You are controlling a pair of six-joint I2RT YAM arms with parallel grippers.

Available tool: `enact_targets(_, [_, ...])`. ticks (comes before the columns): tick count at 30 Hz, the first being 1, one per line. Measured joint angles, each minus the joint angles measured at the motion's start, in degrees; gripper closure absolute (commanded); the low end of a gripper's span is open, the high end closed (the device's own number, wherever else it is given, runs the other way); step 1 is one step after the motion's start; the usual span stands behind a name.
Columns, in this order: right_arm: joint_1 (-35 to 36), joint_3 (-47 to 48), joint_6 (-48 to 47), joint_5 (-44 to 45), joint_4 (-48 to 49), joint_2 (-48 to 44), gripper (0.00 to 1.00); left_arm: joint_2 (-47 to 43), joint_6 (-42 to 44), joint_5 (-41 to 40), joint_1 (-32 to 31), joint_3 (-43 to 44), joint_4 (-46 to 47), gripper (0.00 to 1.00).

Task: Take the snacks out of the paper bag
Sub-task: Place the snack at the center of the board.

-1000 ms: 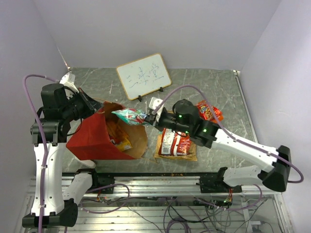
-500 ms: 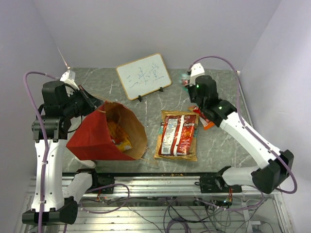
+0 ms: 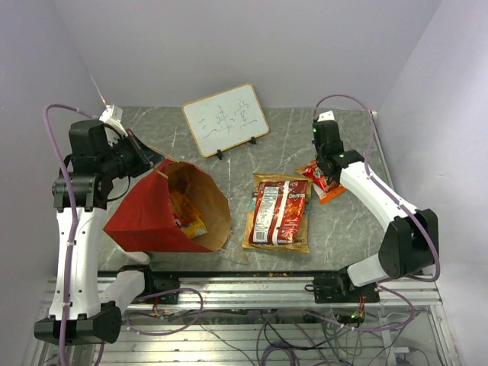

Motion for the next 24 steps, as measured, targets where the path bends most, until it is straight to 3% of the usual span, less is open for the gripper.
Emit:
enact_targets(15, [0.2, -8.5, -0.9, -7.3, 4.8, 3.6, 0.99, 1.5, 0.7, 1.8, 0.0, 0.7, 0.2, 0.93])
enact_targets(24, [0.3, -10.2, 2.1, -14.8, 5.6, 4.3, 0.67, 0.9, 0.4, 1.8, 0.0, -0.4, 0.5, 0.93])
